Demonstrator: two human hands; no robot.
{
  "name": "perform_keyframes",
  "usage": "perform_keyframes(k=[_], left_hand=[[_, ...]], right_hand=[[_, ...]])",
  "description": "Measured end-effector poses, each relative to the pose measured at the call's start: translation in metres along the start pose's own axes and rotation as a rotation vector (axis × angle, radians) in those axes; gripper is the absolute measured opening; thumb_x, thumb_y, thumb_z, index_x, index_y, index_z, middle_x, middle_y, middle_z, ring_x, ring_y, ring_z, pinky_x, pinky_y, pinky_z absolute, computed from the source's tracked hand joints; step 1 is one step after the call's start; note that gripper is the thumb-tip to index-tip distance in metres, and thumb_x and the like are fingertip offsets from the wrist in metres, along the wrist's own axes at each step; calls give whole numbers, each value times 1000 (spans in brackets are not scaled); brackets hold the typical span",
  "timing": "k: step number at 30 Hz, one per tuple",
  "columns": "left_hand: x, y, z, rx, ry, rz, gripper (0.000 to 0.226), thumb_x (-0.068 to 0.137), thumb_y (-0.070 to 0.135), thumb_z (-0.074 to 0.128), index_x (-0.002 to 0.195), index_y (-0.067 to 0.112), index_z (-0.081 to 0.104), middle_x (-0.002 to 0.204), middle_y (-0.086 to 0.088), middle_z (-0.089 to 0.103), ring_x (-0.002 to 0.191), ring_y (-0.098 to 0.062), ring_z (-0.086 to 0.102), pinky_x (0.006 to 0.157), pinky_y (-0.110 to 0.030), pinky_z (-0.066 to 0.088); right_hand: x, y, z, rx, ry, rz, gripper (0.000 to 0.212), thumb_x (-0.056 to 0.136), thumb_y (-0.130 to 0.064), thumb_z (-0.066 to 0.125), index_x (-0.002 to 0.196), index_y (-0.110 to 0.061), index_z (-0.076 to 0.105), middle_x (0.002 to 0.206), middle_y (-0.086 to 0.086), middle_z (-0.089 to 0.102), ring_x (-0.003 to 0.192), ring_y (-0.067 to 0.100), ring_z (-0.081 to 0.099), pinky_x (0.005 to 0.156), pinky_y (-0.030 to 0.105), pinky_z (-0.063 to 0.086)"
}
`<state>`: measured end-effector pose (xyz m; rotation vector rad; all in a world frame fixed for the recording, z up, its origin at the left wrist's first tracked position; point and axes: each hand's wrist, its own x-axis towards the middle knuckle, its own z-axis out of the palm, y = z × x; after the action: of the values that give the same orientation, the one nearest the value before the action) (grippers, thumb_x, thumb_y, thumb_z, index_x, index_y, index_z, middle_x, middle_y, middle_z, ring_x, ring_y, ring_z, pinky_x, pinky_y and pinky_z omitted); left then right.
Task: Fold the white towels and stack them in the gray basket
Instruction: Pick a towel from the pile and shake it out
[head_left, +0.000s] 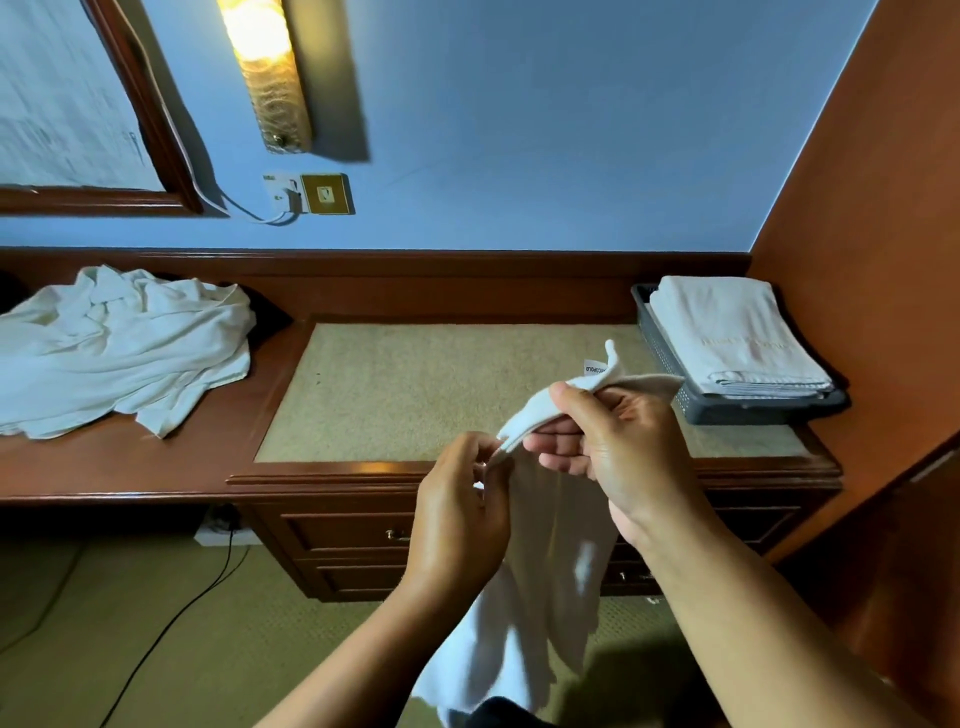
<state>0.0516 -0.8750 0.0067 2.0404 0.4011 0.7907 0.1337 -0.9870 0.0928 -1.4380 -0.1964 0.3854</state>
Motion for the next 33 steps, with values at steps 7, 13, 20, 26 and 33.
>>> perform_keyframes(k=[7, 13, 20, 26, 33], left_hand=[[15, 8, -8, -123, -220, -11, 16, 104, 21, 51, 92, 21, 61, 75, -4, 61, 65, -10, 52, 62, -28, 44], [35, 23, -21, -117, -333, 50, 22, 99, 30, 46, 88, 22, 63, 73, -8, 62, 65, -26, 58, 59, -40, 45], [50, 34, -23, -71, -454, 125, 24, 99, 30, 46, 82, 23, 61, 67, 6, 56, 63, -4, 51, 59, -28, 42], [60, 43, -27, -44, -459, 183, 24, 99, 30, 46, 82, 25, 64, 73, 4, 64, 69, -10, 60, 63, -36, 48], [73, 35, -46, -15, -410, 233, 25, 98, 38, 46, 80, 34, 62, 76, 12, 65, 71, -8, 62, 62, -25, 48]], right_hand=[[10, 1, -15, 41, 67, 23, 22, 96, -19, 64, 80, -3, 68, 69, 16, 72, 61, 25, 73, 52, 29, 56], [6, 8, -33, -159, -65, 49, 27, 99, -18, 54, 82, -9, 72, 76, 13, 75, 72, 28, 71, 68, 38, 55], [0, 30, -48, -697, -120, -591, 29, 83, -23, 62, 111, -23, 57, 109, -10, 59, 110, 5, 56, 92, 14, 42], [9, 50, -48, -511, -316, -497, 13, 85, -13, 49, 90, -17, 60, 78, -2, 59, 75, 14, 57, 65, 37, 47], [26, 50, -62, -572, -401, -509, 26, 85, -35, 44, 65, -17, 45, 62, -10, 42, 61, 4, 41, 56, 21, 32]])
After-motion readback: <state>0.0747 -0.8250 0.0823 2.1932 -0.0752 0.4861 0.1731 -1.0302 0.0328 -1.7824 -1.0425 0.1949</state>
